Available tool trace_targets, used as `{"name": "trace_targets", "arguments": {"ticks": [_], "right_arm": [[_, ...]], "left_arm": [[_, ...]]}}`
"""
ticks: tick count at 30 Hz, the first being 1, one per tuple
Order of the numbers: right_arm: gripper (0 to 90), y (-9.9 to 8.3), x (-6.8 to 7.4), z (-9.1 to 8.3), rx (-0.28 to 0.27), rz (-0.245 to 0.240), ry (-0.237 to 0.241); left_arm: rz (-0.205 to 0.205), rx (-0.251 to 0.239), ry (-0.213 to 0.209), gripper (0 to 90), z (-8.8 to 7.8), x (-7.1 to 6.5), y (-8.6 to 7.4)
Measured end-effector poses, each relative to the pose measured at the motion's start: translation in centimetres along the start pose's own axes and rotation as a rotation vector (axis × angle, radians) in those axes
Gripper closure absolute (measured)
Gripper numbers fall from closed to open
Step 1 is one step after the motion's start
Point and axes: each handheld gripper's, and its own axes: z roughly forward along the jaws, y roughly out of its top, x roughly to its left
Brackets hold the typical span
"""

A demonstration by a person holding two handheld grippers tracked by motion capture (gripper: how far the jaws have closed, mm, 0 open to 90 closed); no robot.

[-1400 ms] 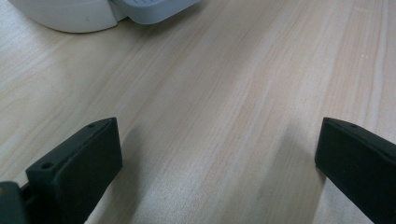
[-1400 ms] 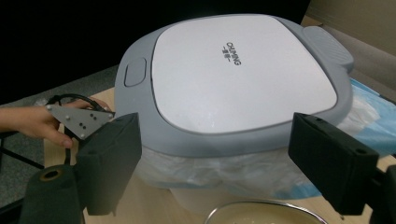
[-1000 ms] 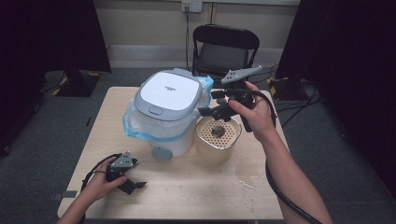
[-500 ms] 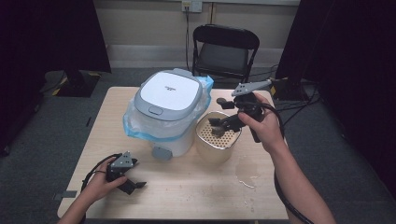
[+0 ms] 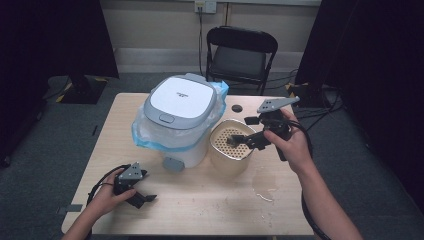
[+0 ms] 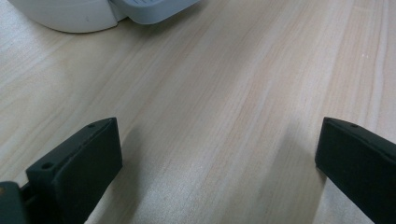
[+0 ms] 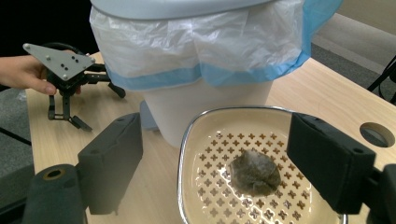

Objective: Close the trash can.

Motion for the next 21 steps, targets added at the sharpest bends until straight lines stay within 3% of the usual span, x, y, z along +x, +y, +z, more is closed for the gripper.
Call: {"name": "trace_targets", "arguments": {"ticks": [21], "right_arm": [[18.6,-3.9,-0.4,-0.1,0.023,0.004,-0.032]], "left_arm": [[-0.003,0.001,-0.002,0.0,0.0,0.0,0.0]]}}
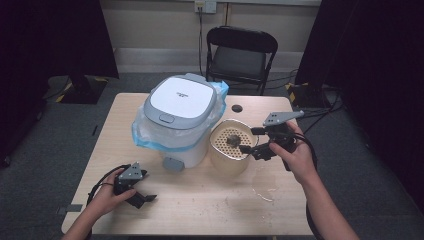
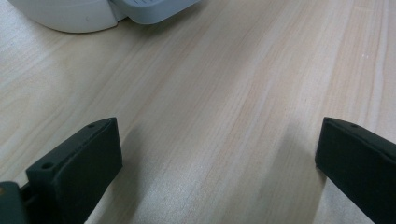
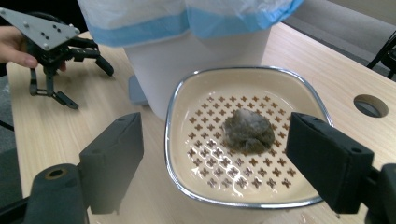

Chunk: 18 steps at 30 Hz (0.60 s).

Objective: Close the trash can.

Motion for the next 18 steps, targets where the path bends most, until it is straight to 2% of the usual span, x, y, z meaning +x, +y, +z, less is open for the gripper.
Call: {"name": "trace_targets", "arguments": {"ticks": [18], "right_arm": [[18.7,-3.6,0.0,-0.3,0.053,-0.005,-0.027]], "left_arm": [[0.000,-0.001,0.001,0.0,0.0,0.0,0.0]]}}
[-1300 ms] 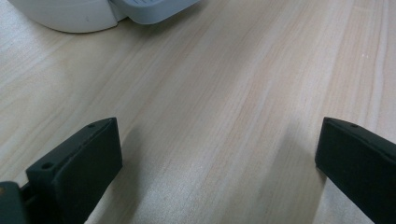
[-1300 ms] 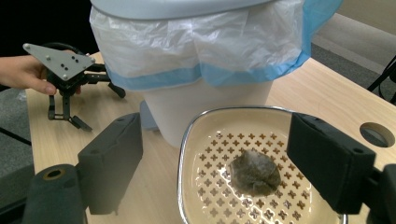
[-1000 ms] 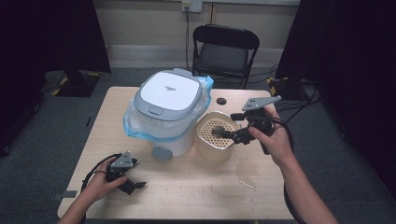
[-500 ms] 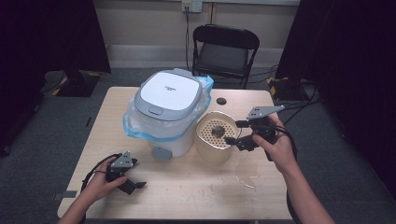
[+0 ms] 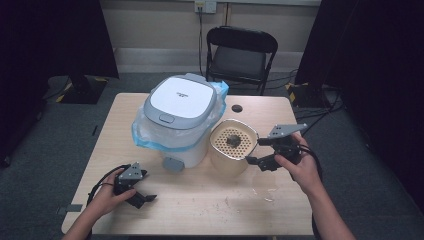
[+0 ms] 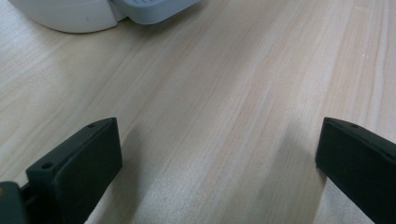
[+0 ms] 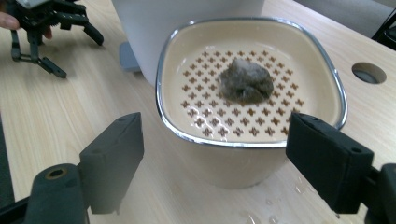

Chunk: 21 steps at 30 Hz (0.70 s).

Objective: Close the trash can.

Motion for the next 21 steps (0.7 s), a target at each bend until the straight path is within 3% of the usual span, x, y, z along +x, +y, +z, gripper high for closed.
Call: {"name": "trace_targets", "arguments": {"ticks": [21], "right_arm": [[19.6,-4.6,-0.3,0.8,0.056,0.039,-0.014]], "left_arm": [[0.000,0.000,0.000,0.0,0.0,0.0,0.0]]}}
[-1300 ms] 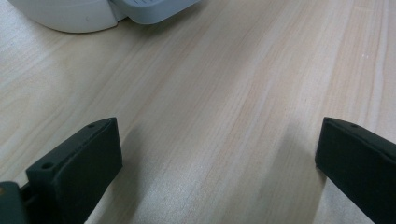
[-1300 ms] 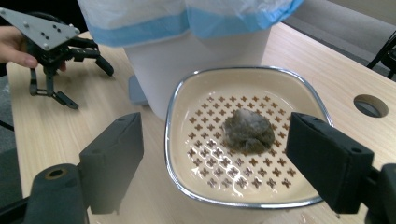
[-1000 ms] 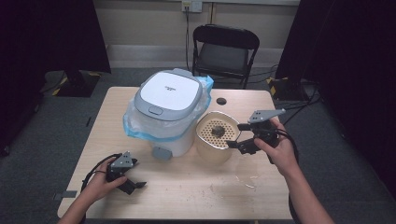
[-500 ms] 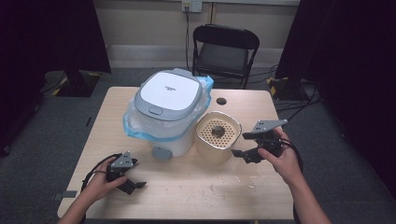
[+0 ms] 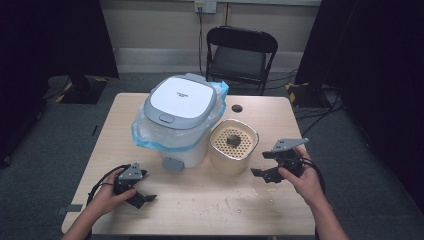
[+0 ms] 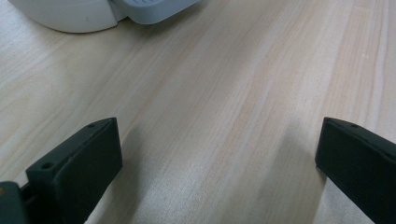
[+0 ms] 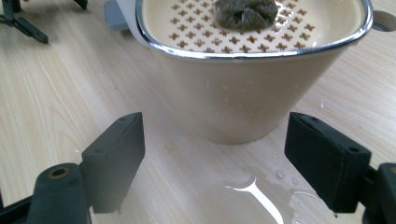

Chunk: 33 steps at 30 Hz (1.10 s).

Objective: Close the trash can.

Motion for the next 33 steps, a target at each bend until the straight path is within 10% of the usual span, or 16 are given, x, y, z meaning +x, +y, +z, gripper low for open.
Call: {"name": "trace_targets", "arguments": {"ticks": [33], "right_arm": [[22.2,-5.1,-1.0,1.0,0.021,0.042,-0.035]], "left_arm": [[-0.003,0.002,0.004,0.0,0.0,0.0,0.0]]}}
